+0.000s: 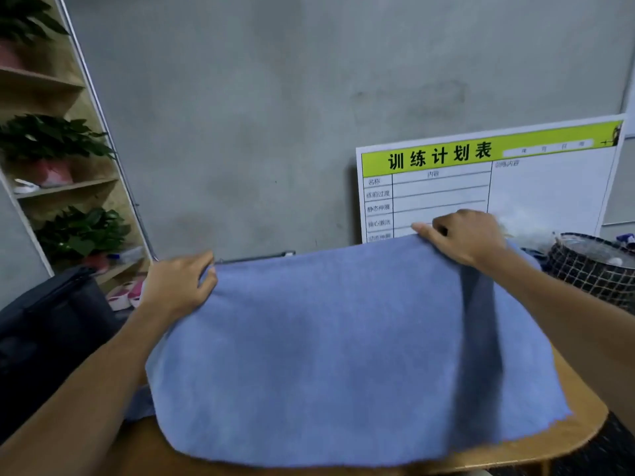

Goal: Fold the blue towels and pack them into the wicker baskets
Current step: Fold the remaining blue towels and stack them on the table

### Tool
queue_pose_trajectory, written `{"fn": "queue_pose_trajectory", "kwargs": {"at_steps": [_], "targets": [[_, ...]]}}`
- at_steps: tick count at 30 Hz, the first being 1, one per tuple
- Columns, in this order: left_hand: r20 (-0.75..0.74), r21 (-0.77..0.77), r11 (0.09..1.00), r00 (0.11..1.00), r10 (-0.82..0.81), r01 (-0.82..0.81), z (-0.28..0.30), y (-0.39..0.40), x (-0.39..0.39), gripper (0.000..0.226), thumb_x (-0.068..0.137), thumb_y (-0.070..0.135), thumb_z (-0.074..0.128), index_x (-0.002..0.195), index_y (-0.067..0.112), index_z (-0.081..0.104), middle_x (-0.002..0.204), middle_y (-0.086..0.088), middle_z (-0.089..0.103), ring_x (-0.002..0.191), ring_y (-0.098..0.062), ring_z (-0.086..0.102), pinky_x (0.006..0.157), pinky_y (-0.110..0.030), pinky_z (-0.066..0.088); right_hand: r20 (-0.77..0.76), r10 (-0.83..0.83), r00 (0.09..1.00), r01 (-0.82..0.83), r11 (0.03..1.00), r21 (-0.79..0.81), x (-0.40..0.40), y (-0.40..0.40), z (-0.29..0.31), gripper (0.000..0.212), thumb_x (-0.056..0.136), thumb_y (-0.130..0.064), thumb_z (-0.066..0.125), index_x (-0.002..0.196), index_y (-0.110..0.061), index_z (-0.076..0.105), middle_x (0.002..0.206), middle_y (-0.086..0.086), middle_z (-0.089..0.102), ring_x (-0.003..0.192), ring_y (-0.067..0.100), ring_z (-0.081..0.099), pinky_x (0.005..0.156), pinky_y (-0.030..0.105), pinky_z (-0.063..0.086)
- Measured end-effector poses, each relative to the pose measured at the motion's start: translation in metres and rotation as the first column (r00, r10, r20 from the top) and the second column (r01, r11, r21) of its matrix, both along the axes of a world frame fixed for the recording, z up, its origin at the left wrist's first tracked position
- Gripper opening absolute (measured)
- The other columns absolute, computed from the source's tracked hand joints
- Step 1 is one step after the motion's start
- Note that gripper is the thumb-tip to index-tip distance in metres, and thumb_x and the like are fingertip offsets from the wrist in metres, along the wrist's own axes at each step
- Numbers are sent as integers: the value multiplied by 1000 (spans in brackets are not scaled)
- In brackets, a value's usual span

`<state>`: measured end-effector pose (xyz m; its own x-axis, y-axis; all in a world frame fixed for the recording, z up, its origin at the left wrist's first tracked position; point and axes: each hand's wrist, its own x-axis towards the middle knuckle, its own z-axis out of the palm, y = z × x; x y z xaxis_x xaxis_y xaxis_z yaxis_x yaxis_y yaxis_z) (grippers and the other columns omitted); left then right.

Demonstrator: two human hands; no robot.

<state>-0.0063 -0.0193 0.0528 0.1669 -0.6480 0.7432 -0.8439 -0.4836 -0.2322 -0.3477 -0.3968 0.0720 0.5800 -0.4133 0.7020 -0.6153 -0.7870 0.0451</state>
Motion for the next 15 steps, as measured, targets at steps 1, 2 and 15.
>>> {"fn": "queue_pose_trajectory", "kwargs": {"at_steps": [1, 2, 15], "targets": [[-37, 26, 1000, 999, -6, 7, -22, -10, 9, 29, 87, 41, 36, 73, 17, 46, 60, -6, 55, 53, -33, 57, 48, -29, 27, -23, -3, 1000, 3, 1000, 4, 8, -9, -23, 77, 85, -81, 14, 56, -18, 48, 71, 8, 65, 81, 31, 65, 59, 31, 33], [-84, 54, 998, 996, -6, 11, -47, -19, 17, 29, 88, 42, 35, 74, 19, 44, 59, -3, 52, 53, -32, 56, 47, -29, 28, -44, -8, 999, 8, 1000, 11, 16, -19, -48, 76, 84, -80, 12, 55, -20, 47, 71, 8, 67, 80, 31, 66, 58, 31, 33], [-25, 287, 954, 995, 100, -89, -216, -88, 86, 38, 93, 53, 47, 86, 19, 63, 85, -5, 52, 76, -31, 51, 64, -37, 24, -34, 56, 998, -57, 997, -42, 66, -79, -257, 56, 96, -58, 45, 66, -13, 63, 68, 6, 59, 67, 33, 53, 62, 38, 36]]}}
